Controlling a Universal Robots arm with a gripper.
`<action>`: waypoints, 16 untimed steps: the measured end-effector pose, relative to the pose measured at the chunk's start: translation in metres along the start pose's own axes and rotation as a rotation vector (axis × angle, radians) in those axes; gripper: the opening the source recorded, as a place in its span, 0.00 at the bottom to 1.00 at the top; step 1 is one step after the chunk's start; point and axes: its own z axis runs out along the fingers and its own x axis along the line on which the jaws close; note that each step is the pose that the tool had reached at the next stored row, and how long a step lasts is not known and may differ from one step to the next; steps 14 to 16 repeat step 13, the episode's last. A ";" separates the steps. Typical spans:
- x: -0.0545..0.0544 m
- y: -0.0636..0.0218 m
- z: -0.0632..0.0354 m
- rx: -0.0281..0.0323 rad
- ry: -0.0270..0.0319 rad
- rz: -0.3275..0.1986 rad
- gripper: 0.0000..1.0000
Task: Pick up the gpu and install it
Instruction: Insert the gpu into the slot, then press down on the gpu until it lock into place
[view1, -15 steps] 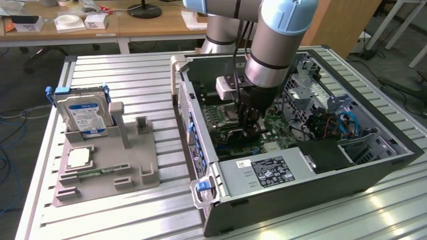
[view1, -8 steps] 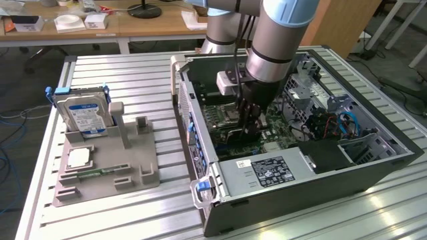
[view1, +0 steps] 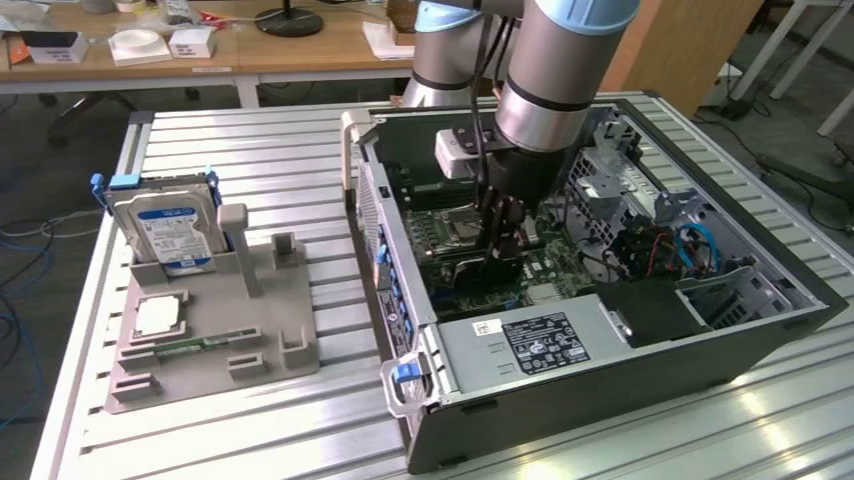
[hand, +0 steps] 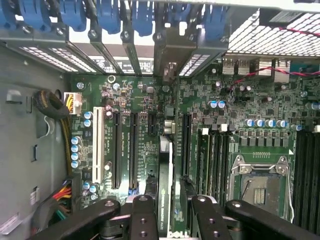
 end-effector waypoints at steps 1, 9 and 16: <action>0.000 0.0000 0.0000 0.0000 0.0000 0.000 0.33; 0.000 0.0000 -0.0001 -0.0001 0.0001 0.000 0.10; 0.000 0.0000 -0.0001 -0.0001 0.0002 0.000 0.10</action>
